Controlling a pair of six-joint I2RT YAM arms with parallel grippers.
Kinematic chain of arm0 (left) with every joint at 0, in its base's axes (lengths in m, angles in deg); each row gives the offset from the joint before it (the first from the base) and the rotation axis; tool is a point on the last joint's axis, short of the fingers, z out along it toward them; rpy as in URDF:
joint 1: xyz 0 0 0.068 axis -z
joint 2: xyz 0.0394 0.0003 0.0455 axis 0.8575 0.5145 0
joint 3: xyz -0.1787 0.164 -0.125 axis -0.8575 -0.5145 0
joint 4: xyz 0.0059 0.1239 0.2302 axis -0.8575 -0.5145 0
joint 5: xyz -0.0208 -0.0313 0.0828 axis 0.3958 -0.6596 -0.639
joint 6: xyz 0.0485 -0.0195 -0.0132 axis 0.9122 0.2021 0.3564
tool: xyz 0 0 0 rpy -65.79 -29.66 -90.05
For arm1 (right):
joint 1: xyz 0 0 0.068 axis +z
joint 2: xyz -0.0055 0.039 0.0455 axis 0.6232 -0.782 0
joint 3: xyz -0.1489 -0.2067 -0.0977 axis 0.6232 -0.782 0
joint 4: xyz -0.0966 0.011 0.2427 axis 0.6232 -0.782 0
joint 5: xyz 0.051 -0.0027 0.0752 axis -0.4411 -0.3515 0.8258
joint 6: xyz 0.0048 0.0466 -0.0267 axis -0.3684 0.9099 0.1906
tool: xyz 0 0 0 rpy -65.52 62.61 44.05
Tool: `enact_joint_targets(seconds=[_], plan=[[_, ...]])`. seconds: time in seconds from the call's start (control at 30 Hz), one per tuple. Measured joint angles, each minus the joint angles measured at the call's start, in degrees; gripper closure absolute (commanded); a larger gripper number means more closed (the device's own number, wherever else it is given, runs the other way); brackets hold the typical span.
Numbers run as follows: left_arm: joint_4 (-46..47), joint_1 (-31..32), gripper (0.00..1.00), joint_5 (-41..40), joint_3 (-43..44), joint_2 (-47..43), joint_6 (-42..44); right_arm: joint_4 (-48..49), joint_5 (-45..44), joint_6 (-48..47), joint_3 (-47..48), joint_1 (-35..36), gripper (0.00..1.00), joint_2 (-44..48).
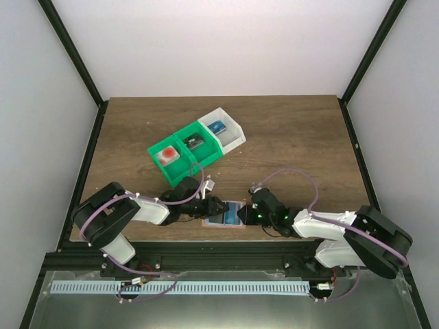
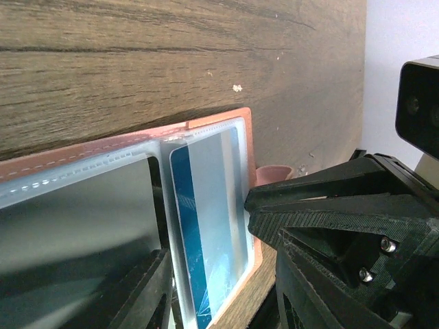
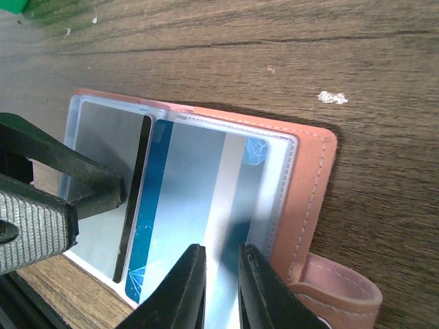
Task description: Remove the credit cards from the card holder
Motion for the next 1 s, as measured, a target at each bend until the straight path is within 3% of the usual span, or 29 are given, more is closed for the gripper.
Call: enact_joint_targets(seconds=[0.17, 0.4, 0.7, 1.0], plan=[[2.08, 0.24, 0.57, 0.22, -0.26, 0.9, -0.07, 2.05, 0.02, 1.09, -1.03, 0.0, 0.85, 0.0], [5.2, 1.79, 0.66, 0.83, -0.02, 3.78, -1.44, 3.02, 0.15, 1.55, -1.27, -0.02, 0.85, -0.31], [2.64, 1.75, 1.0, -0.92, 0.04, 3.45, -1.49, 4.68, 0.04, 2.38, -2.12, -0.07, 0.85, -0.28], [1.73, 1.86, 1.0, -1.22, -0.55, 1.77, -1.86, 6.14, 0.02, 2.69, -2.89, -0.04, 0.86, -0.28]])
